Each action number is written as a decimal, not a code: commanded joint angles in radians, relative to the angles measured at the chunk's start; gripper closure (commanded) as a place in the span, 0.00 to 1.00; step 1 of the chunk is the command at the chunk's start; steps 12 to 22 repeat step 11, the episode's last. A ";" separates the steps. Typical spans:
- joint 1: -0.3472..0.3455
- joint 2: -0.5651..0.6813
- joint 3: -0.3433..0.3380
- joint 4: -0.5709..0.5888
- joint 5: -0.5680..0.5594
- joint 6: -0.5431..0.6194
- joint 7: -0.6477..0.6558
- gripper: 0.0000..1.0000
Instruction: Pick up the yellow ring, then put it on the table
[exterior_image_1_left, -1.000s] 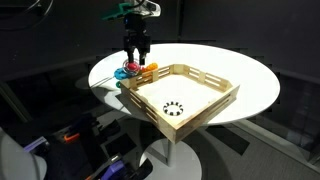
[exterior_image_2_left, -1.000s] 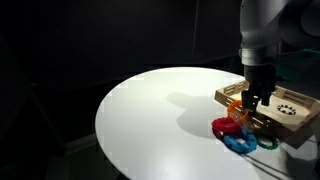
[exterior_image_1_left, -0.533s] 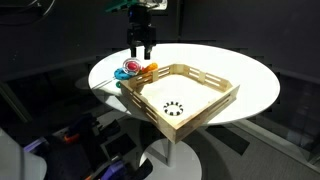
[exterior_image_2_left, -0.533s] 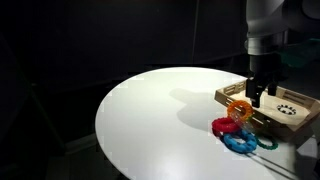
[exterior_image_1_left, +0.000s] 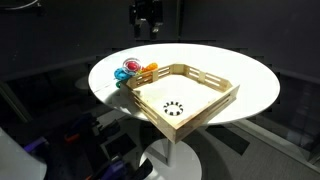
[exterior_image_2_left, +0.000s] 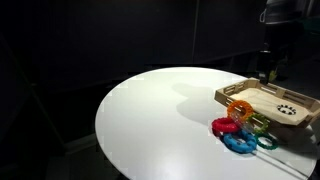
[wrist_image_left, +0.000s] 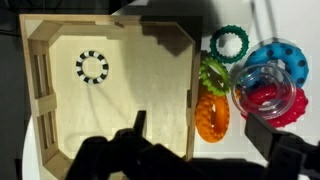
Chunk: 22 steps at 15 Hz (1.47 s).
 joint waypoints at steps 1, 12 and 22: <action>-0.016 -0.086 -0.006 0.010 0.017 -0.070 -0.050 0.00; -0.020 -0.102 0.009 0.001 0.003 -0.074 -0.032 0.00; -0.020 -0.102 0.009 0.001 0.003 -0.074 -0.032 0.00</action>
